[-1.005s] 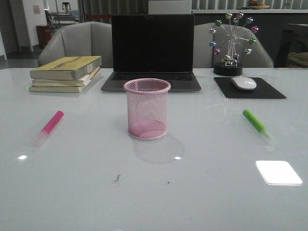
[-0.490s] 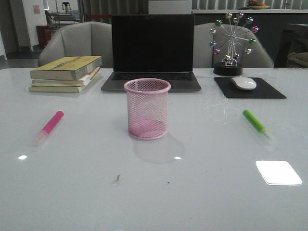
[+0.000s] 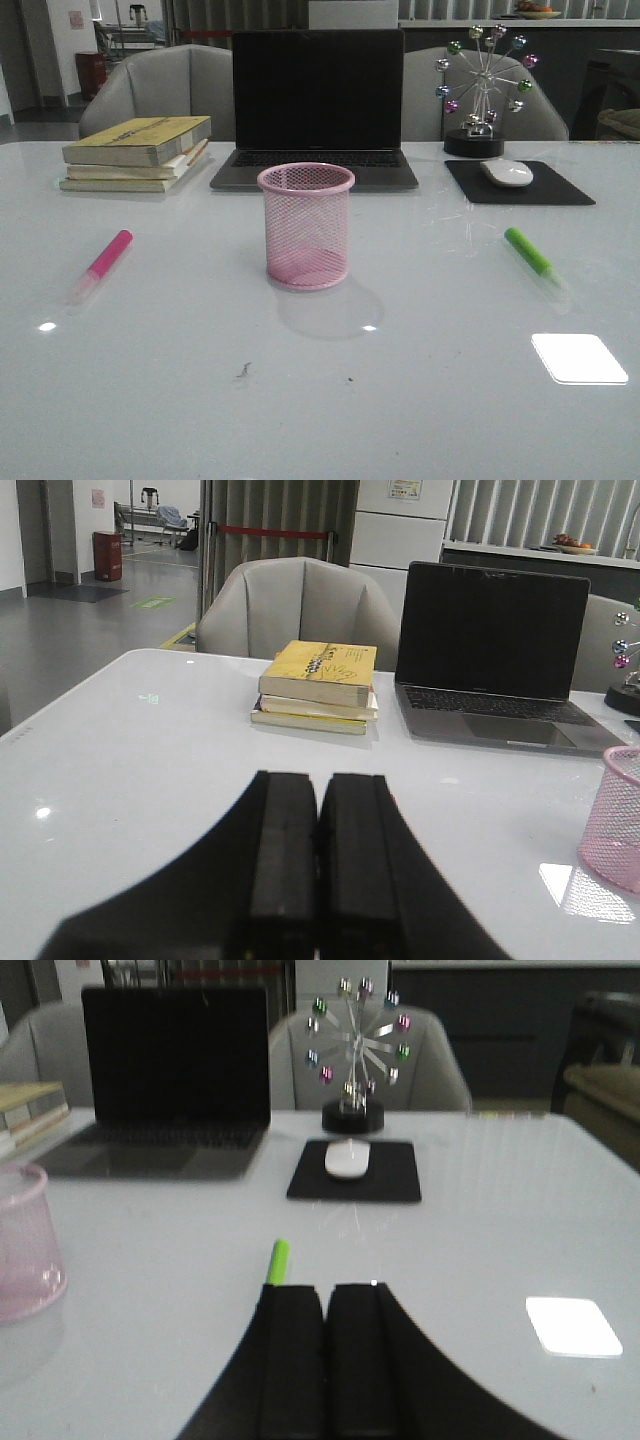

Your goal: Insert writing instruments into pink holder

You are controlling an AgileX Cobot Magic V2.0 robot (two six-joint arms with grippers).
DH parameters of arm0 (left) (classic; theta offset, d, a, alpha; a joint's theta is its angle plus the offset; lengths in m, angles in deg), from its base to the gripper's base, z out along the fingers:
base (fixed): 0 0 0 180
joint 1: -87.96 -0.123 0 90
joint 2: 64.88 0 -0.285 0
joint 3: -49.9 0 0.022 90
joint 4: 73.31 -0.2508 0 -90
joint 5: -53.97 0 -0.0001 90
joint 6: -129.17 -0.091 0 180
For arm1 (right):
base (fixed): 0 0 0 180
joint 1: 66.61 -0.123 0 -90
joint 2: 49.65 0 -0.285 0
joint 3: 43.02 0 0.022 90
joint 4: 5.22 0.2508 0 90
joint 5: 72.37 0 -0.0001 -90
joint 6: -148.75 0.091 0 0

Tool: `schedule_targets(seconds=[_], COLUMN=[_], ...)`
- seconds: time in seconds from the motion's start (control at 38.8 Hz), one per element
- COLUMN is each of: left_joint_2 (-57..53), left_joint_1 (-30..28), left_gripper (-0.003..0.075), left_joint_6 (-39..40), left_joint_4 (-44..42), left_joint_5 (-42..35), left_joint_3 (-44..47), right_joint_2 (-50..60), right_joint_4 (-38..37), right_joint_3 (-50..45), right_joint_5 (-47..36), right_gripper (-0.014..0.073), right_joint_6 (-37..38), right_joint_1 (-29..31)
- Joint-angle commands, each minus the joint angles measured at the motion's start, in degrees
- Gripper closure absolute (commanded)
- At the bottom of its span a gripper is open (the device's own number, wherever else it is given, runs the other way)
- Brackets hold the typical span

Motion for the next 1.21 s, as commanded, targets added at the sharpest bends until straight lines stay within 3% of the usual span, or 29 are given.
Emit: schedule_targets(seconds=[0.0,0.13,0.34,0.57,0.72,0.82,0.93,1.03,1.19], left_joint_2=[-1.4,-1.3,-1.1,-0.4,6.8,13.7,22.4,30.6,37.7], left_joint_1=[0.1,0.1,0.1,0.1,0.1,0.1,0.1,0.1,0.1], left_gripper=[0.0622,0.0622,0.0621,0.0621,0.0621,0.0620,0.0615,0.0552,0.0332], left_joint_6=[0.3,0.3,0.3,0.3,0.3,0.3,0.3,0.3,0.3], left_joint_4=[0.5,0.5,-1.0,-1.1,-1.0,-1.0,-1.0,-0.9,1.1], left_joint_5=[-5.0,-5.9,-5.7,-0.1,1.2,1.2,1.4,1.7,1.6], left_joint_3=[0.3,-1.0,-6.8,-15.9,-24.3,-29.4,-33.2,-35.6,-36.7], right_joint_2=[1.1,1.0,-3.9,-16.8,-25.3,-28.9,-30.9,-32.1,-33.2], right_joint_4=[0.9,0.9,0.9,0.9,0.9,0.9,0.9,0.9,0.9], right_joint_3=[3.0,9.2,17.5,25.7,31.4,32.9,33.0,33.0,32.9], right_joint_5=[-7.8,1.1,7.9,4.4,3.9,3.7,3.1,3.4,4.5], right_gripper=[0.0573,0.0573,0.0573,0.0573,0.0569,0.0490,0.0339,0.0232,0.0218], right_joint_6=[-0.1,-0.1,-0.1,-0.1,-0.1,-0.1,-0.1,-0.1,-0.1], right_joint_1=[0.2,0.2,0.2,0.2,0.2,0.2,0.2,0.2,0.2])
